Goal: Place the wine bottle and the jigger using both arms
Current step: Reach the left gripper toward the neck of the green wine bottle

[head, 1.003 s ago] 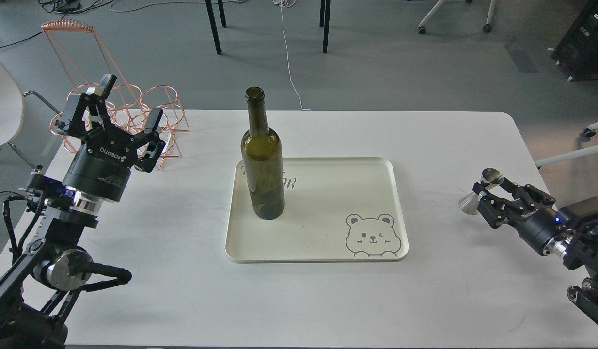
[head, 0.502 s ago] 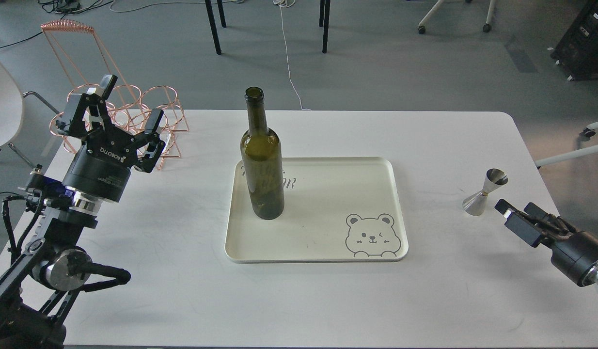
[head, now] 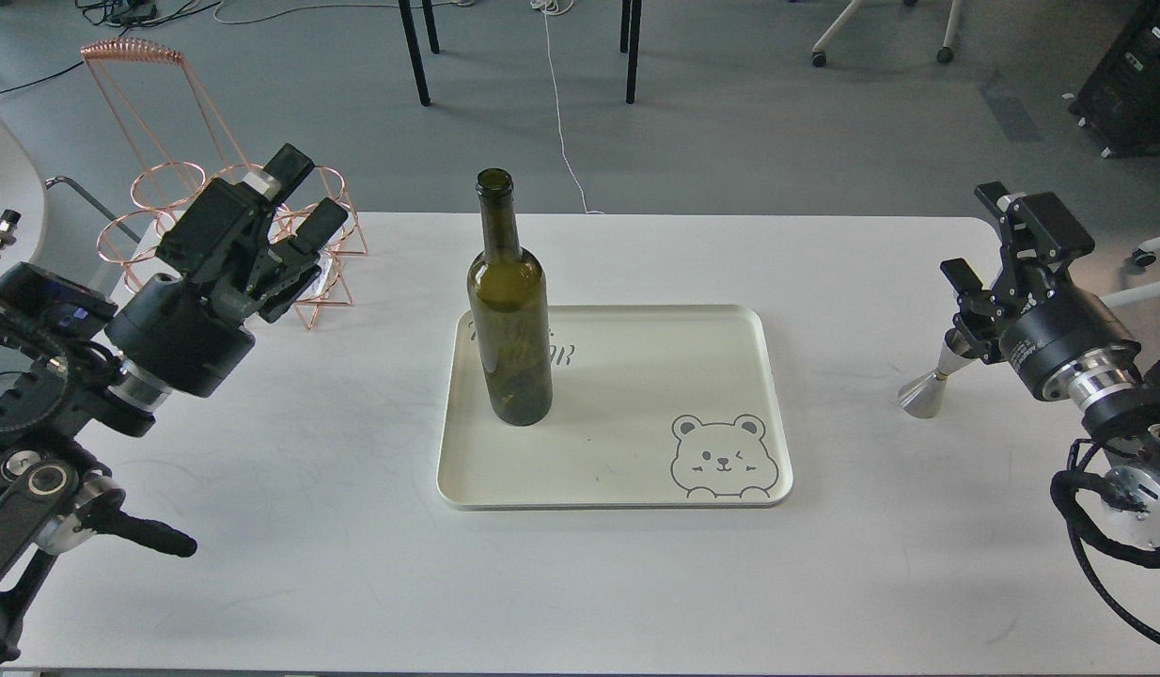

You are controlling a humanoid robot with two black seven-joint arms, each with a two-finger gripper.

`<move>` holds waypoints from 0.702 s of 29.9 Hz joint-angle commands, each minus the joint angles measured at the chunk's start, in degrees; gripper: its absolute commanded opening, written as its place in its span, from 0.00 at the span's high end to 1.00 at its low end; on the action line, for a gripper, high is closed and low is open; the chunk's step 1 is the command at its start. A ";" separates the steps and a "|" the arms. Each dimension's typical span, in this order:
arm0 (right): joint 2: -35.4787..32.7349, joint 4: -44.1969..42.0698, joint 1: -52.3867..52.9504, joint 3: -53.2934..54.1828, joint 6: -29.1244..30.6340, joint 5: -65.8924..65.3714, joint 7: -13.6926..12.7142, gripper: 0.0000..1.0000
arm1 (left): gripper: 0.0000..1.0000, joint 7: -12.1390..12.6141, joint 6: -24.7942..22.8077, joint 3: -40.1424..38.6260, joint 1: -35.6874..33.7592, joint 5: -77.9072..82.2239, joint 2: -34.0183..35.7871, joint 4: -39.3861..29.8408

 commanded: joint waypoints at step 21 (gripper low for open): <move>4.12 -2.04 -0.80 0.54 1.08 3.50 0.01 0.05 | 0.02 -0.08 0.14 18.21 -26.34 46.13 5.84 5.50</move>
